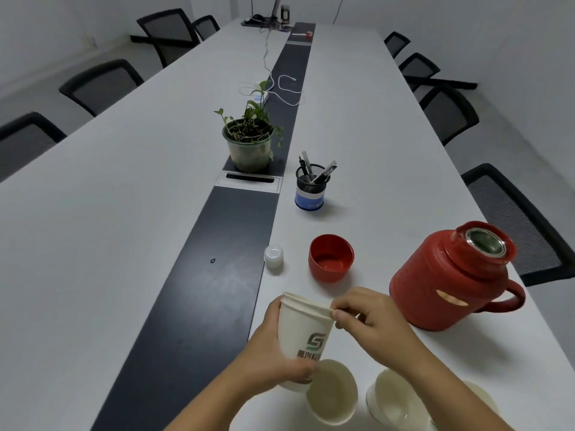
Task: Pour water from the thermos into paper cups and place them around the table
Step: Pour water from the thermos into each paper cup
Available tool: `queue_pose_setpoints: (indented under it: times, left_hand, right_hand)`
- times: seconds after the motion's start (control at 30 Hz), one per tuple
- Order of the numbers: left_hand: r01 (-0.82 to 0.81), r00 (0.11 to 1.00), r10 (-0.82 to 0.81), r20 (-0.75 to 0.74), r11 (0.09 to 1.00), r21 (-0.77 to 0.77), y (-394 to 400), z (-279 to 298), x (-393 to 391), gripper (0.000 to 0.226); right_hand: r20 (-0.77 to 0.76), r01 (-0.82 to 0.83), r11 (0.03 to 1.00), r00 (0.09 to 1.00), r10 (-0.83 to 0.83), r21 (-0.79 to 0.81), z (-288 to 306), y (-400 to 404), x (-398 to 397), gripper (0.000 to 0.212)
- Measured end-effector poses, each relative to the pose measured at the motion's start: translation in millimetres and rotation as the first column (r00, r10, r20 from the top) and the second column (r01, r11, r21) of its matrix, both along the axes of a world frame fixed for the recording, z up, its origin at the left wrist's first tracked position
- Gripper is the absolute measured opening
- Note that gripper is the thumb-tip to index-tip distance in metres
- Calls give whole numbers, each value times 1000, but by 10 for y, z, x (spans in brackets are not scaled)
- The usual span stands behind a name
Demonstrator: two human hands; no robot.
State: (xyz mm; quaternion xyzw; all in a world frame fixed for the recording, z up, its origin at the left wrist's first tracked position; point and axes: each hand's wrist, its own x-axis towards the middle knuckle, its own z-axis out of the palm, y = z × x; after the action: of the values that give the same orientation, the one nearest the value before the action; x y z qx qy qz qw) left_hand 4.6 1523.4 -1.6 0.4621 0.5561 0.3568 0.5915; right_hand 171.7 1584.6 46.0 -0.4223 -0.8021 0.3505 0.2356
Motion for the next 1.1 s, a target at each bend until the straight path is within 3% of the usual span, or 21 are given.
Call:
queue_pose_setpoints:
  times: [0.07, 0.13, 0.27, 0.33, 0.5, 0.63, 0.73, 0.87, 0.93, 1.03, 1.1]
  left_hand:
    - [46, 995, -49, -91, 998, -37, -95, -42, -18, 81]
    - [-1, 992, -7, -130, 998, -59, -219, -115, -69, 85]
    - [-440, 887, 440, -137, 897, 34, -131, -350, -236, 82]
    - [-503, 847, 511, -144, 859, 92, 6, -487, -209, 84]
    - [-513, 801, 541, -256, 841, 171, 177, -858, 14, 100]
    - [-550, 773, 574, -268, 818, 168, 208, -1030, 90, 89]
    - [-563, 767, 585, -263, 811, 158, 144, -1078, 114, 87]
    - [-519, 799, 535, -276, 844, 135, -25, -1019, 116, 108]
    - [-538, 788, 550, -277, 834, 124, -157, -943, 156, 107]
    - [-584, 753, 604, -263, 796, 158, -447, -739, 283, 92]
    - [-594, 724, 639, -260, 769, 234, -612, -550, 388, 82]
  right_hand:
    - [-58, 124, 992, 991, -123, 24, 48, 99, 79, 29]
    - [-102, 298, 951, 952, -289, 89, 111, 303, 250, 26]
    - [64, 239, 947, 964, -258, 214, 98, 415, 413, 9]
    - [39, 248, 952, 965, -259, 177, 11, 292, 400, 9]
    - [-31, 331, 904, 942, -335, 270, -142, 35, 589, 9]
    - [-68, 387, 880, 921, -384, 275, -167, -155, 831, 5]
    - [-35, 418, 866, 904, -425, 274, -212, -279, 1033, 10]
    - [33, 405, 840, 895, -445, 360, -249, -463, 1222, 9]
    - [20, 421, 816, 885, -466, 397, -219, -542, 1352, 17]
    - [41, 413, 789, 875, -482, 454, -135, -664, 1648, 55]
    - [51, 436, 767, 854, -517, 470, -104, -718, 1924, 63]
